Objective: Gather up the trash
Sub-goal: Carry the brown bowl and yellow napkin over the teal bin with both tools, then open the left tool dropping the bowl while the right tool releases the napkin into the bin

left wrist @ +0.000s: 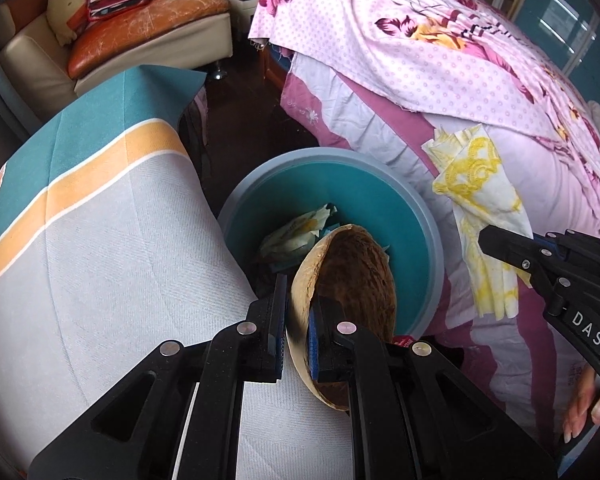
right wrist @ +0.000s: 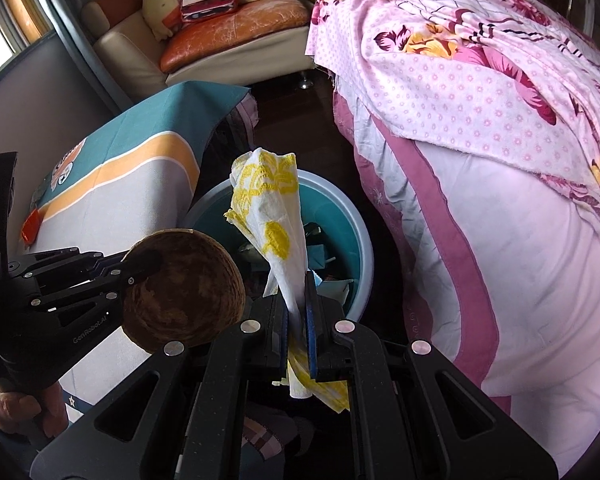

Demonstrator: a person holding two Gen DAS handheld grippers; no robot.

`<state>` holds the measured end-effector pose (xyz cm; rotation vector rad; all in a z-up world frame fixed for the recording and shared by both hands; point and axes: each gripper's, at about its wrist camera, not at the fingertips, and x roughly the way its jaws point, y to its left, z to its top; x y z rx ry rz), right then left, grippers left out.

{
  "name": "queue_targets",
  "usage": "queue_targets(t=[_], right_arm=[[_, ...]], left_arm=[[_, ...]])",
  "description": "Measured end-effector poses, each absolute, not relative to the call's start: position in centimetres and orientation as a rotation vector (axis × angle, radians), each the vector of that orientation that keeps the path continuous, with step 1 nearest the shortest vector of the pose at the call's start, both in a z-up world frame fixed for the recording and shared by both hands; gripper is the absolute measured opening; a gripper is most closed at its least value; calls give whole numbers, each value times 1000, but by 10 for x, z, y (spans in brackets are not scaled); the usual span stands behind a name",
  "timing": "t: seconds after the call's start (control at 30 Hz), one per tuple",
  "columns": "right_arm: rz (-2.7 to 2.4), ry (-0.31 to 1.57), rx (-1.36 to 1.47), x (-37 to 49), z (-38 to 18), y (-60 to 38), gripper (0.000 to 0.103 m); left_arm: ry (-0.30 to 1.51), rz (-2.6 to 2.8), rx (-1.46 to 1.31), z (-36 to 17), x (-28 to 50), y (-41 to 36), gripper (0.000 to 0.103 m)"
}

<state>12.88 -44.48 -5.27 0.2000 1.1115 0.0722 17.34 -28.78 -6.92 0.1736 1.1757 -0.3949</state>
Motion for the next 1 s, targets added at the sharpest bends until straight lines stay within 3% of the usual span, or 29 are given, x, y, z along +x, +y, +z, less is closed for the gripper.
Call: queue_targets(t=[0.43,0.47,0.53,0.57,0.6,0.7,1.0], right_arm=[[41,1138,212,146,-64,-452,7],[40,1140,210,147,-64,-451,7],[39,1144,209,148,-65,-449,7],[39,1144,209,148,-65,-448,7],[39,1145,208,150,-66,-446,7],[38,1147,208,151,-66,-445,7],[42,1159,196,155,-65,-436,7]], left_arm=[[1192,-425,174,-82,184,-297,14],[1192,-426,172,-82,185,-297,20],[1189,-420,167,-82,186,-296,43],[1177,-411,167,-81,185,-294,62],[1159,-398,171,-79,184,-292,73],[1135,-388,170,-72,183,-286,81],[1099,-368,104,-53,179,-254,89]])
